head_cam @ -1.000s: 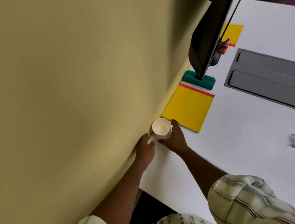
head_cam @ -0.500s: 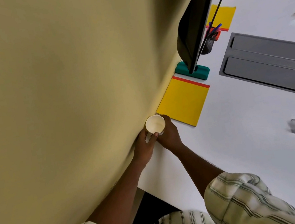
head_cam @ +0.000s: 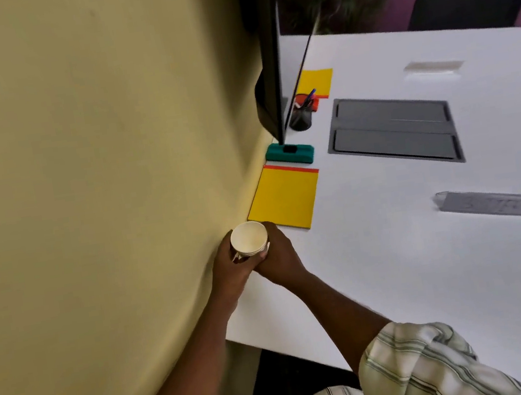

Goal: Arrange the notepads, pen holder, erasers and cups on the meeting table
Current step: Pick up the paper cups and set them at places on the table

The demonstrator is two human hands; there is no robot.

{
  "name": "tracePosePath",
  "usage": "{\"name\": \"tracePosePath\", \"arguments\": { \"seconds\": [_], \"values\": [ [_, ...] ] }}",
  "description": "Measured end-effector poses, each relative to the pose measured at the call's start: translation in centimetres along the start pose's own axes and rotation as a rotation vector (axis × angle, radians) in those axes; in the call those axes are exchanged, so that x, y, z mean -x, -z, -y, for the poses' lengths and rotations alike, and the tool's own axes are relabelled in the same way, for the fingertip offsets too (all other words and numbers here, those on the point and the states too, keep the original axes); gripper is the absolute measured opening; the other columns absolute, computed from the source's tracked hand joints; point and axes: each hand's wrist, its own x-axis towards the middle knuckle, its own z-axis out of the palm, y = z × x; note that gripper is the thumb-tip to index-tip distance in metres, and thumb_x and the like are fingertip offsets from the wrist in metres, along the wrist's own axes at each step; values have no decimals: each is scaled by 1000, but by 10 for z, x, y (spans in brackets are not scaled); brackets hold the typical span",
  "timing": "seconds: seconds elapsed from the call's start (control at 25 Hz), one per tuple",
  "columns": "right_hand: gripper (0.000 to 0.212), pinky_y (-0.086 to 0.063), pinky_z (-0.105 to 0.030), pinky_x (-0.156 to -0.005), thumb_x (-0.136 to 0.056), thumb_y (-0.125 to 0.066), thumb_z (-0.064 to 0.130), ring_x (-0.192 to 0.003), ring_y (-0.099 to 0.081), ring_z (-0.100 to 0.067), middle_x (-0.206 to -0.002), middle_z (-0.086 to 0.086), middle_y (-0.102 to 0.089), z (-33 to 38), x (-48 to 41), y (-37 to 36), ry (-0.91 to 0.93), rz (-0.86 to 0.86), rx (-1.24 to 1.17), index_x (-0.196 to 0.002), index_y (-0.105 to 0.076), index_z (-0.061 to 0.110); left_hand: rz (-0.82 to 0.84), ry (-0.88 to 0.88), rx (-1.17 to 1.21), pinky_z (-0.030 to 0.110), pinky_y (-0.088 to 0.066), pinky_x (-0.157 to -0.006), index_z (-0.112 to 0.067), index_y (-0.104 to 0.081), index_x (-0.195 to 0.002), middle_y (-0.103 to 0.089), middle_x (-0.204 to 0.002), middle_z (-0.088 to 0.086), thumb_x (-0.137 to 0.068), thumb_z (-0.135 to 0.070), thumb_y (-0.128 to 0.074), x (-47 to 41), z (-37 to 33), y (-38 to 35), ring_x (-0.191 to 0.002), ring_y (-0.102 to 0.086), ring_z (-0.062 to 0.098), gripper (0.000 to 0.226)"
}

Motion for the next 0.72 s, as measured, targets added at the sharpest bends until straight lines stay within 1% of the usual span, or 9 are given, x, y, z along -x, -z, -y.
{"name": "tracePosePath", "arguments": {
  "seconds": [0.08, 0.12, 0.16, 0.24, 0.28, 0.32, 0.44, 0.6, 0.72],
  "values": [
    [60, -46, -19, -82, -64, -84, 35, -101, -56, -6, -114, 2, -63, 18, 21, 8, 1, -32, -3, -116, -55, 26, 57, -56, -4, 32, -49, -97, -20, -55, -128, -62, -124, -3, -65, -14, -85, 18, -6, 9, -117, -57, 14, 70],
    [61, -45, -18, -81, -63, -84, 36, -100, -55, -5, -115, 4, -63, 27, 35, 11, 2, -52, -5, -116, -55, 29, 84, -79, -2, 31, -50, -96, -21, -55, -127, -62, -123, -4, -64, -12, -85, 29, -10, 13, -116, -57, 14, 70],
    [62, -45, -16, -81, -63, -84, 37, -101, -55, -3, -116, 6, -63, 35, 49, 15, -1, -73, -5, -117, -54, 30, 110, -103, -1, 27, -52, -91, -24, -57, -124, -63, -121, -7, -63, -12, -86, 40, -15, 17, -114, -58, 12, 69],
    [66, -45, -15, -81, -63, -85, 34, -102, -55, -2, -118, 7, -62, 48, 74, 20, -10, -94, -11, -120, -52, 30, 150, -158, -9, 13, -52, -77, -40, -57, -114, -63, -113, -19, -60, -12, -87, 60, -23, 23, -107, -60, 4, 67],
    [68, -45, -16, -81, -63, -85, 32, -102, -54, -2, -119, 6, -62, 54, 90, 22, -7, -115, -9, -121, -52, 29, 173, -189, -12, 9, -51, -73, -44, -56, -111, -63, -110, -22, -60, -14, -87, 75, -27, 24, -105, -59, 2, 67],
    [69, -45, -14, -81, -63, -86, 30, -103, -54, -2, -120, 6, -61, 62, 106, 26, 2, -137, -2, -122, -51, 28, 187, -217, -12, 8, -51, -72, -45, -56, -111, -62, -110, -22, -60, -15, -88, 90, -30, 24, -105, -59, 0, 67],
    [69, -41, -7, -80, -64, -86, 26, -103, -53, 0, -122, 6, -61, 84, 154, 37, -1, -178, -1, -123, -51, 27, 207, -261, -11, 11, -49, -76, -39, -56, -113, -63, -109, -21, -60, -20, -88, 138, -36, 22, -102, -60, -4, 65],
    [67, -38, -7, -77, -65, -84, 26, -100, -52, -1, -121, 7, -60, 112, 214, 61, -59, -186, -1, -122, -50, 30, 261, -324, 18, 6, -49, -72, -40, -57, -110, -64, -107, -20, -59, -26, -87, 190, -42, 12, -98, -60, -8, 62],
    [69, -37, -5, -78, -68, -82, 28, -103, -50, -1, -126, 5, -56, 130, 262, 88, -83, -177, 30, -126, -44, 30, 320, -358, 28, 13, -49, -80, -38, -57, -116, -64, -113, -19, -60, -34, -86, 228, -47, -1, -105, -59, -3, 63]
  ]
}}
